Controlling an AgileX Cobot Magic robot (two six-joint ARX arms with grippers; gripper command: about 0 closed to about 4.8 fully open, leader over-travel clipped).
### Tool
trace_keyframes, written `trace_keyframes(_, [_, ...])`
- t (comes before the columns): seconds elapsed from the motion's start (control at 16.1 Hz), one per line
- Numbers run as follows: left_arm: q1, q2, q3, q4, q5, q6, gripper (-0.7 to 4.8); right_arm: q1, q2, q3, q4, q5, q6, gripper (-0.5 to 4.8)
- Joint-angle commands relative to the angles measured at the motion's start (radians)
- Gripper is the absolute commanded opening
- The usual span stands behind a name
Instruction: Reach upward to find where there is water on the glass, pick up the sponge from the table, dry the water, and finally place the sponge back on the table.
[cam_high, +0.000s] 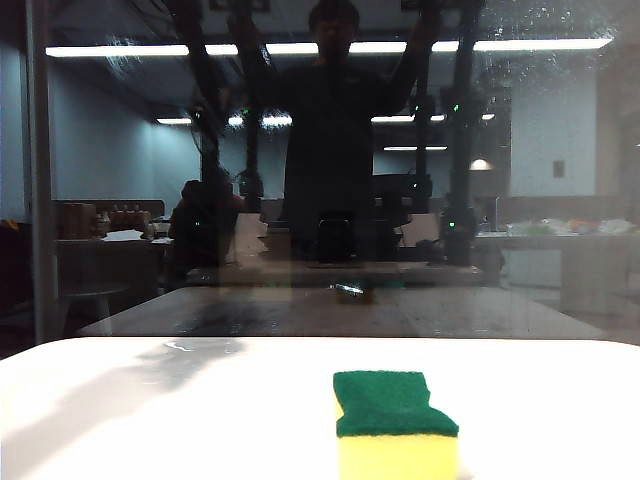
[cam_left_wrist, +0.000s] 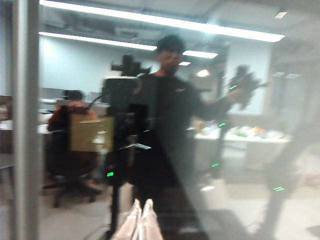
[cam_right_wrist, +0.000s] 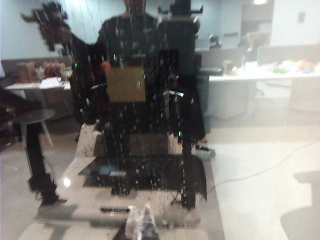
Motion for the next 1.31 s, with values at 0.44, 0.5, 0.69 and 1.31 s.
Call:
trace_keyframes(0.44, [0.001,-0.003,0.007,0.021,-0.002,0.063,-0.06,0.000,0.001,0.005,0.056,-0.033,0.000,-0.06])
trace_keyframes(0.5, [0.001,-0.003,0.007,0.011,0.059,0.063,-0.05,0.000,0.001,0.005,0.048,-0.070,0.000,-0.06])
trace_keyframes(0.69, [0.001,-0.003,0.007,-0.005,0.240,0.056,-0.06,0.000,0.001,0.008,0.041,-0.181,0.000,-0.06])
trace_keyframes(1.31, [0.001,-0.003,0.007,-0.001,0.790,-0.079,-0.06,0.000,0.000,0.008,0.040,-0.639,0.076,-0.06])
